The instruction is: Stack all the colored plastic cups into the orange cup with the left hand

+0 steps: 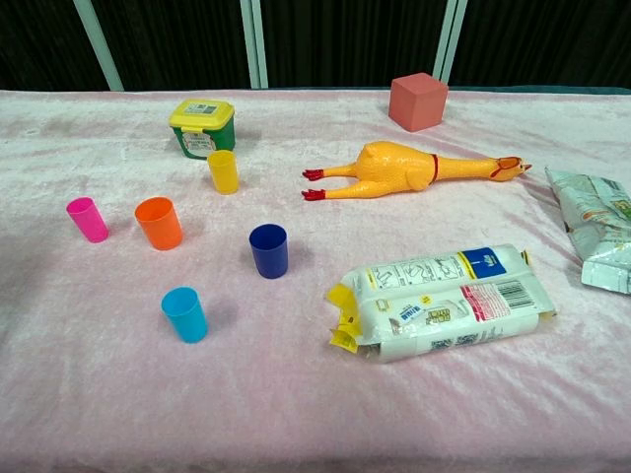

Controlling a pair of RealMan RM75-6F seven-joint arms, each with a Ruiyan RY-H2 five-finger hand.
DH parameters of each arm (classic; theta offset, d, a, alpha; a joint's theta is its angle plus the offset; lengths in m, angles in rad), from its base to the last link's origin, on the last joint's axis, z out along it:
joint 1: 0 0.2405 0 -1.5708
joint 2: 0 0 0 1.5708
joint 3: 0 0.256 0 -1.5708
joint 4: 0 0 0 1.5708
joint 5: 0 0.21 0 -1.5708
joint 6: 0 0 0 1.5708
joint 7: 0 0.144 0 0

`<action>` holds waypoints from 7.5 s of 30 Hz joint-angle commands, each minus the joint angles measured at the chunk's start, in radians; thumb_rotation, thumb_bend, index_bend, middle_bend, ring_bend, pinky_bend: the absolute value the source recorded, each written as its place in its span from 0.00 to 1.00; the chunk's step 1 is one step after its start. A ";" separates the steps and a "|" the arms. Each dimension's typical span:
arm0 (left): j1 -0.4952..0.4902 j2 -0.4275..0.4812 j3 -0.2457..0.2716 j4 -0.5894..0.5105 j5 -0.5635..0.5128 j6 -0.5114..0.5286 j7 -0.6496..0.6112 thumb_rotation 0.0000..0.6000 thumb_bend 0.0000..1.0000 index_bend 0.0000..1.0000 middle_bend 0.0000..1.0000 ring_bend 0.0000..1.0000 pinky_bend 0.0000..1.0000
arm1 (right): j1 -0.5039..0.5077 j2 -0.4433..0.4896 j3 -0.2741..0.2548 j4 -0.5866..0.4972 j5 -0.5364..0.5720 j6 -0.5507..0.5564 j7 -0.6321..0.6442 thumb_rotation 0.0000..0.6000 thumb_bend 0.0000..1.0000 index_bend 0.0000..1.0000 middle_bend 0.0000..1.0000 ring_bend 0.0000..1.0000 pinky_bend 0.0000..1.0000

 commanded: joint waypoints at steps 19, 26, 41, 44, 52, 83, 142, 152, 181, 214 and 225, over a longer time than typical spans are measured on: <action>-0.002 -0.001 0.000 0.001 0.002 -0.004 -0.002 1.00 0.11 0.13 0.11 0.05 0.08 | 0.000 0.003 -0.002 -0.004 0.004 -0.006 0.000 1.00 0.26 0.03 0.06 0.16 0.21; -0.003 -0.002 -0.001 0.004 0.002 -0.005 -0.005 1.00 0.11 0.12 0.11 0.05 0.08 | 0.000 0.006 -0.002 -0.007 0.008 -0.009 0.001 1.00 0.26 0.03 0.06 0.16 0.21; -0.240 0.035 -0.089 0.006 0.141 -0.214 -0.087 1.00 0.11 0.13 0.12 0.05 0.08 | -0.002 0.004 0.003 -0.021 0.024 -0.009 -0.002 1.00 0.26 0.03 0.06 0.16 0.21; -0.320 0.032 -0.121 -0.019 0.125 -0.307 -0.067 1.00 0.11 0.11 0.12 0.05 0.08 | -0.003 0.004 0.003 -0.021 0.023 -0.007 -0.002 1.00 0.26 0.03 0.06 0.16 0.21; -0.536 -0.082 -0.180 -0.017 0.021 -0.553 0.053 1.00 0.11 0.10 0.14 0.05 0.08 | -0.002 0.007 0.005 -0.020 0.031 -0.014 0.005 1.00 0.26 0.03 0.06 0.16 0.21; -0.885 -0.492 -0.135 0.269 -0.242 -0.828 0.191 1.00 0.11 0.18 0.24 0.05 0.08 | 0.004 0.010 0.005 -0.019 0.033 -0.026 0.012 1.00 0.26 0.03 0.06 0.16 0.21; -0.776 -0.316 -0.031 0.287 -0.167 -0.638 0.036 1.00 0.31 0.52 0.53 0.14 0.16 | 0.004 0.020 0.002 -0.037 0.047 -0.039 0.015 1.00 0.26 0.03 0.06 0.16 0.21; -0.771 -0.337 -0.029 0.327 -0.144 -0.645 0.008 1.00 0.31 0.53 0.53 0.14 0.16 | 0.004 0.018 0.002 -0.033 0.047 -0.038 0.012 1.00 0.26 0.03 0.06 0.16 0.21; -0.816 -0.364 -0.115 0.450 -0.171 -0.702 -0.079 1.00 0.13 0.22 0.27 0.04 0.12 | 0.003 0.016 0.002 -0.032 0.045 -0.033 0.003 1.00 0.26 0.03 0.06 0.16 0.21; -1.010 -0.666 -0.158 0.895 -0.229 -0.915 -0.111 1.00 0.17 0.28 0.33 0.04 0.12 | 0.007 0.028 0.008 -0.041 0.075 -0.060 0.042 1.00 0.26 0.03 0.06 0.16 0.21; -1.018 -0.703 -0.151 0.956 -0.221 -0.933 -0.127 1.00 0.29 0.38 0.42 0.06 0.12 | 0.006 0.029 0.007 -0.043 0.077 -0.061 0.047 1.00 0.26 0.03 0.06 0.16 0.21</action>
